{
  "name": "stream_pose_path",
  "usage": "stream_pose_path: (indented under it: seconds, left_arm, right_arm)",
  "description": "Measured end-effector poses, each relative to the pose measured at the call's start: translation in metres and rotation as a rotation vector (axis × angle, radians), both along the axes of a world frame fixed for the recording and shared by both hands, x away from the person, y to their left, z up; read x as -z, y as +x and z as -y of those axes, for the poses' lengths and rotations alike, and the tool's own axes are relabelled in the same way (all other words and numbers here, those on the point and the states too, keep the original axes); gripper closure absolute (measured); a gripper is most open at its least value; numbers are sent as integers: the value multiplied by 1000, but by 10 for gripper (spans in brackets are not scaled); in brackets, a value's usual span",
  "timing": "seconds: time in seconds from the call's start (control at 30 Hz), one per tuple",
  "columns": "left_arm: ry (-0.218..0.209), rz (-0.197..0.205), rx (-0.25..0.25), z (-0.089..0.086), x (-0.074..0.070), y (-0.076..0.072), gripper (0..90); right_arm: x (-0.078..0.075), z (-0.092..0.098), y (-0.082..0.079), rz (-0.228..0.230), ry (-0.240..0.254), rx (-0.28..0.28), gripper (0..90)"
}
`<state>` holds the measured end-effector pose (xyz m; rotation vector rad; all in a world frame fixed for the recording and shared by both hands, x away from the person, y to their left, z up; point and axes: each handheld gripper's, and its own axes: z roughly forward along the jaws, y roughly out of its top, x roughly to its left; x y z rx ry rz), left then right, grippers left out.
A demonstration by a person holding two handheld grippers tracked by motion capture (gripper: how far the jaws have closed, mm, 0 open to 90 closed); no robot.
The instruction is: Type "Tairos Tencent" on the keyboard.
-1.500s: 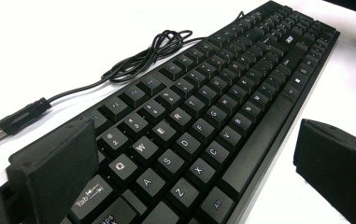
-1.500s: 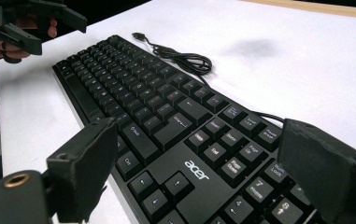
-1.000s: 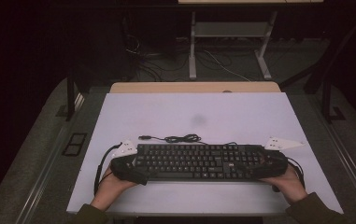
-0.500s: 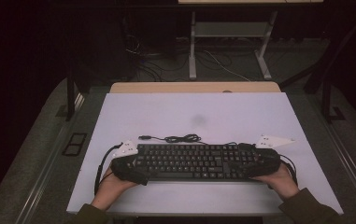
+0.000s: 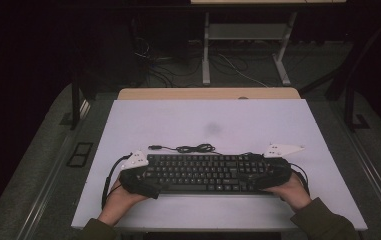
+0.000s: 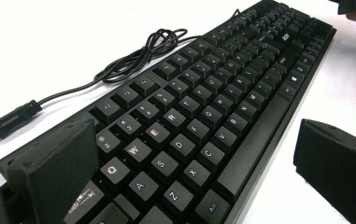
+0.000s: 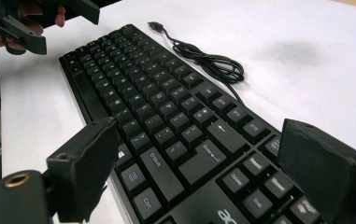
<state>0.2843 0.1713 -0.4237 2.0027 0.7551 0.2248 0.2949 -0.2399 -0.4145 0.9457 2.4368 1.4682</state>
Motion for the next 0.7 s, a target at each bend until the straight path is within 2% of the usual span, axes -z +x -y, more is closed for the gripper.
stream_pose_path:
  seconds: [0.3,0.37,0.47,0.5,0.6,0.7]
  left_arm:
    - [0,0,-1,0,0,0,0]
    - [1,1,1,0,0,0,0]
    - [0,0,0,0,0,0,0]
    - [0,0,-1,0,0,0,0]
    - [-2,1,0,0,0,0,0]
    - [-2,1,0,0,0,0,0]
  right_arm:
    - [-1,-7,2,-7,8,-18,165]
    - [0,-10,3,-12,9,-31,237]
    - [0,-13,3,-17,9,-41,273]
    - [0,-15,3,-26,12,-53,327]
    - [1,-18,4,-31,11,-69,404]
    - [1,-20,4,-36,10,-71,450]
